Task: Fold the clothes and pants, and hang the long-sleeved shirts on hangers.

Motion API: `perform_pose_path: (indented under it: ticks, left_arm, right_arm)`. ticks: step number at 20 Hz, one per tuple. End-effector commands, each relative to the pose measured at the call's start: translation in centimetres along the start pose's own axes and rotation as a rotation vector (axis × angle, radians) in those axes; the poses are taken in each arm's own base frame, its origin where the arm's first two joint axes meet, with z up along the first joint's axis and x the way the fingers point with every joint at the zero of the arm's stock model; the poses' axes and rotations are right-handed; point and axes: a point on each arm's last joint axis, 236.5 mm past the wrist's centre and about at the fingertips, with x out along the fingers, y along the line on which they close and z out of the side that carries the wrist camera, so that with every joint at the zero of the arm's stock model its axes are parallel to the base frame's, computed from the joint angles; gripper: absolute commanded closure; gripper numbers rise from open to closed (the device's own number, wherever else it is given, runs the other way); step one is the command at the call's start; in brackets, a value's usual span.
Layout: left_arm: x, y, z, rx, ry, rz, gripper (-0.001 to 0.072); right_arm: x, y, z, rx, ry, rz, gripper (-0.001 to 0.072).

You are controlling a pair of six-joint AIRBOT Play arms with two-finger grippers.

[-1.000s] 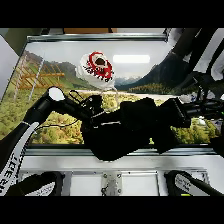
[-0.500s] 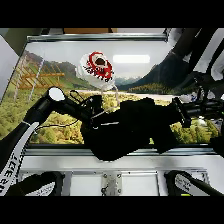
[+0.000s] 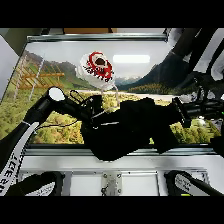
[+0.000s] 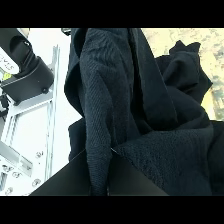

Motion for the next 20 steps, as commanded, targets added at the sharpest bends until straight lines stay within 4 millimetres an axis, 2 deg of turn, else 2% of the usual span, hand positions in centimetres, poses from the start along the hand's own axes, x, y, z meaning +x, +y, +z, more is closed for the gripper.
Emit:
perform_pose_path:
  ticks: [1, 2, 3, 4, 8, 12, 15, 18, 20]
  left_arm:
    - [0.0, 0.0, 0.0, 0.001, 0.001, 0.002, 0.0686]
    - [0.0, 0.0, 0.0, 0.000, 0.001, 0.002, 0.0587]
    - [0.0, 0.2, 0.0, -0.028, 0.000, 0.010, 0.0415]
    - [0.0, 0.5, 0.1, -0.067, -0.002, 0.023, 0.0392]
    - [-0.1, 0.7, 0.0, -0.145, -0.003, 0.030, 0.0392]
    - [-1.0, 1.6, -0.7, -0.253, -0.015, 0.056, 0.0391]
    - [-1.7, 2.2, -1.2, -0.297, -0.025, 0.077, 0.0392]
    - [-2.8, 3.1, -1.4, -0.356, -0.046, 0.104, 0.0391]
    - [-4.3, 4.2, -1.1, -0.415, -0.067, 0.144, 0.0391]
  right_arm:
    - [0.0, -0.1, 0.0, 0.001, 0.000, -0.002, 0.0699]
    - [0.0, -0.1, 0.0, 0.001, 0.000, -0.002, 0.0699]
    - [0.0, -0.1, 0.0, 0.001, 0.000, -0.003, 0.0700]
    - [0.0, -0.1, 0.0, 0.001, 0.000, -0.005, 0.0700]
    - [0.0, -0.2, 0.0, 0.000, 0.000, -0.005, 0.0701]
    - [0.0, -0.1, 0.1, -0.005, -0.004, -0.005, 0.0702]
    - [-0.1, 0.0, 1.7, -0.026, -0.071, -0.002, 0.0702]
    - [-0.1, -0.1, 1.8, -0.025, -0.075, -0.005, 0.0702]
    - [0.0, -0.1, 1.5, -0.021, -0.061, -0.007, 0.0703]
